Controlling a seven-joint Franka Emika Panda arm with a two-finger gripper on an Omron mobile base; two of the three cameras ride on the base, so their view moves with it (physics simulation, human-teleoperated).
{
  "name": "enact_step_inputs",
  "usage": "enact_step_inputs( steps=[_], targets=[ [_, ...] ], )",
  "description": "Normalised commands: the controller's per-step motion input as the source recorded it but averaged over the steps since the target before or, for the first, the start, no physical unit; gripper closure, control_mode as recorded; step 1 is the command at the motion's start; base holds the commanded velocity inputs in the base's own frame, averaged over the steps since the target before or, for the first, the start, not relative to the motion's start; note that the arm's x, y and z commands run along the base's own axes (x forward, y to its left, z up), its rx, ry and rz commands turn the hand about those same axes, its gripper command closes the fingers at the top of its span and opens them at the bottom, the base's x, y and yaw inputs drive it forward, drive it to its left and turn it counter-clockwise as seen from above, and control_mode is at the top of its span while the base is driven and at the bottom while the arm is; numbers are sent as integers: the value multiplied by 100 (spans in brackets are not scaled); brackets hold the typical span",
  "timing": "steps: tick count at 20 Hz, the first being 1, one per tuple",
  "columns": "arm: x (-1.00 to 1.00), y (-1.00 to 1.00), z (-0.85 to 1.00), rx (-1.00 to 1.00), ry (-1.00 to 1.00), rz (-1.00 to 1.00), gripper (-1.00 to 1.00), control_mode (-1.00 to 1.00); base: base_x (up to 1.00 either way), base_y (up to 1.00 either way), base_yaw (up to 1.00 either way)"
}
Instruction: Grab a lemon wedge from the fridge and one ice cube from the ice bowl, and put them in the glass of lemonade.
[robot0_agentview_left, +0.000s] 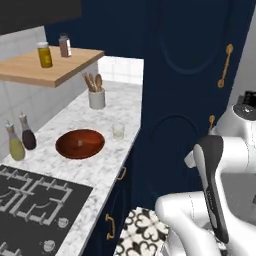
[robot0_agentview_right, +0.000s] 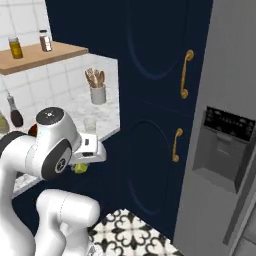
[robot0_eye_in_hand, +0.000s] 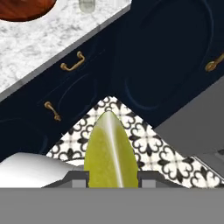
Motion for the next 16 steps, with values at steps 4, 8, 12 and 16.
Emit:
enact_step_inputs(
  steps=[4, 8, 12, 16],
  targets=[
    [0, 0, 0, 0, 0, 0, 100, 100, 91, 27, 58],
    [0, 0, 0, 0, 0, 0, 100, 100, 100, 0, 57],
    [0, 0, 0, 0, 0, 0, 100, 100, 100, 0, 57],
    [0, 0, 0, 0, 0, 0, 100, 100, 100, 0, 55]
  ],
)
